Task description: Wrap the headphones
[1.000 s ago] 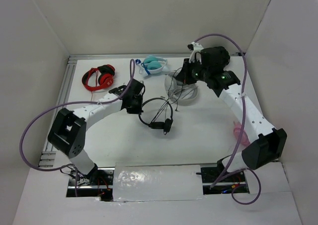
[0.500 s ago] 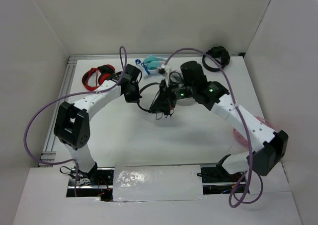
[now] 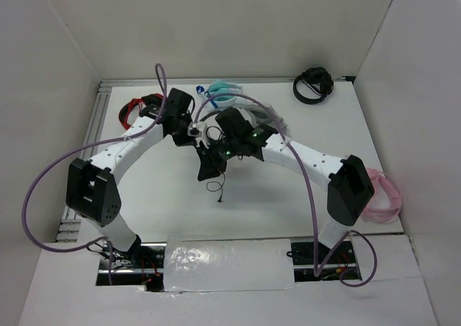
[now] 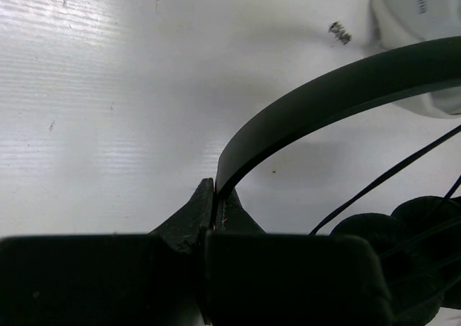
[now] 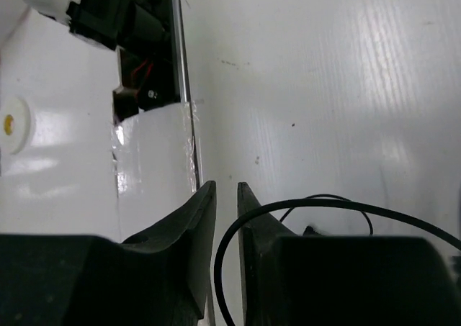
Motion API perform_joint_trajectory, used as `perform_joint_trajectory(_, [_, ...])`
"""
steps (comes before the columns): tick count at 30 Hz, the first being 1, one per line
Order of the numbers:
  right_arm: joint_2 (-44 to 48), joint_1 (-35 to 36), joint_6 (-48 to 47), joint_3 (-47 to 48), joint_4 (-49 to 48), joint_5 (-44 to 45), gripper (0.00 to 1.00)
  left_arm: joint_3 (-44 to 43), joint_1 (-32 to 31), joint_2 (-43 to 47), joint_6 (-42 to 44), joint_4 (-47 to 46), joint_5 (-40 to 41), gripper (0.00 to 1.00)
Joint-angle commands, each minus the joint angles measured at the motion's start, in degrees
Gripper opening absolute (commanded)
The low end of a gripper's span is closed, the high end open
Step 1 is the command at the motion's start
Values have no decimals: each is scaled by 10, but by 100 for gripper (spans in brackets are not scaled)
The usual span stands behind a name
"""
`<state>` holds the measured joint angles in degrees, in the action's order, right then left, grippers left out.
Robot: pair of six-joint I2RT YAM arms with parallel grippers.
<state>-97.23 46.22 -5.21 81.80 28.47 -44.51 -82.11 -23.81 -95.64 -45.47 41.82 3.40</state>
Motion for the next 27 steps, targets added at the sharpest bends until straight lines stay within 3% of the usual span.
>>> perform_joint_trajectory(1, [54, 24, -2, -57, -88, 72, 26, -6, 21, 56, -20, -30, -46, 0])
perform_joint_trajectory(7, [68, 76, -13, -140, -169, 217, 31, 17, 61, 99, -37, -71, -118, 0])
perform_joint_trajectory(12, [77, 126, 13, -201, -251, 407, 40, 21, 97, 109, -42, -81, -174, 0])
perform_joint_trajectory(19, [102, 125, 87, -304, -394, 482, 44, 13, 121, 134, -26, -107, -240, 0])
perform_joint_trajectory(27, [190, 125, 115, -418, -481, 533, 47, 10, 125, 174, -36, -103, -223, 0])
